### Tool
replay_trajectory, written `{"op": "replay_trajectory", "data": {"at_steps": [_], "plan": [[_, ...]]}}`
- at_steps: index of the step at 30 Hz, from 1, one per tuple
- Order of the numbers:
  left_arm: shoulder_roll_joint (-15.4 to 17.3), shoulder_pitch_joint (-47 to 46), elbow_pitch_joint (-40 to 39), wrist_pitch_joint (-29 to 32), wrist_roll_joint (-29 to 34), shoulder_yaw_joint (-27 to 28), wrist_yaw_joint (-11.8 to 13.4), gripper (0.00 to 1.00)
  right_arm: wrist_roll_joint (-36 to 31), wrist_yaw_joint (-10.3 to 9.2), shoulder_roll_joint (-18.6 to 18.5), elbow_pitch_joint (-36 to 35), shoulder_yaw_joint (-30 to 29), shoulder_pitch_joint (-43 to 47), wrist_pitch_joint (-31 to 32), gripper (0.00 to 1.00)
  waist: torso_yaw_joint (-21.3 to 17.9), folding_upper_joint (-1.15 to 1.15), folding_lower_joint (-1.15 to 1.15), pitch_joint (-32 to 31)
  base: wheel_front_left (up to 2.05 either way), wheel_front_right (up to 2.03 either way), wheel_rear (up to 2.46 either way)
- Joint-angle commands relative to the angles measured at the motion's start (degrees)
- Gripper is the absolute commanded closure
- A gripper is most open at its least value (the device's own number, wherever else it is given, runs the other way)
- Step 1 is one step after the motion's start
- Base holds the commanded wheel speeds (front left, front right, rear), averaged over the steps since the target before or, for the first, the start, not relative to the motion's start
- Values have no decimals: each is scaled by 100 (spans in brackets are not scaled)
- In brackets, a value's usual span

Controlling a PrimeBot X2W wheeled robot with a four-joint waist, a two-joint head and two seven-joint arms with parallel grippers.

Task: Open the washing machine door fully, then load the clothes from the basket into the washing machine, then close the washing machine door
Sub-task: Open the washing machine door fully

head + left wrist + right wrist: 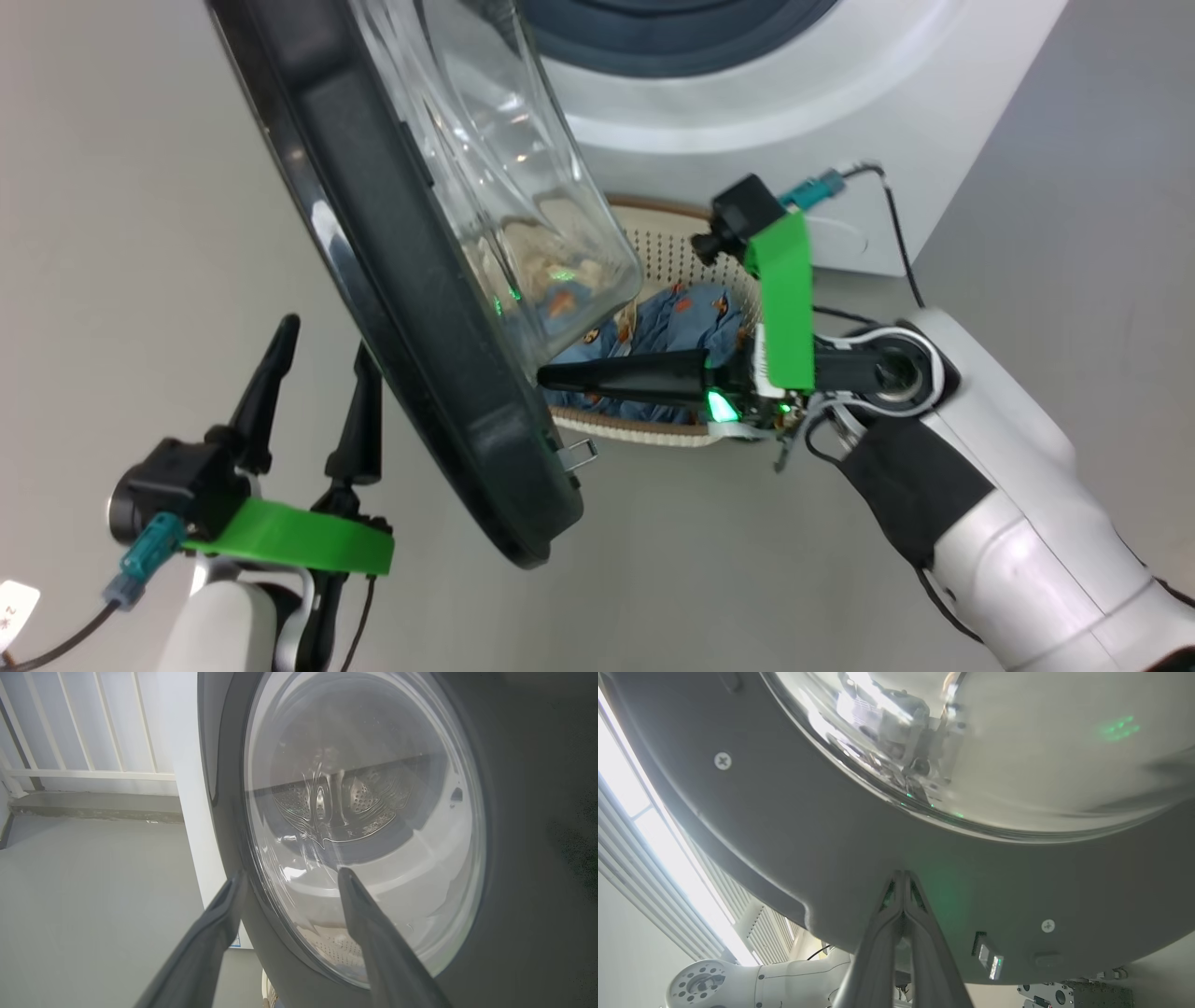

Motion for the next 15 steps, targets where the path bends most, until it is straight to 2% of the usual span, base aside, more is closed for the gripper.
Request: {"op": "replay_trajectory", "data": {"at_steps": [1,15], "plan": [[180,39,-101,-35,44,210,-14,0,105,10,61,-193,65,194,-89,100,-86,0,0,-154,0,0,0],[395,537,-113,-35,73,380,-14,0,1050,10,-777,-943,595,961,-1148,100,-517,0,0,-848,0,0,0]]}}
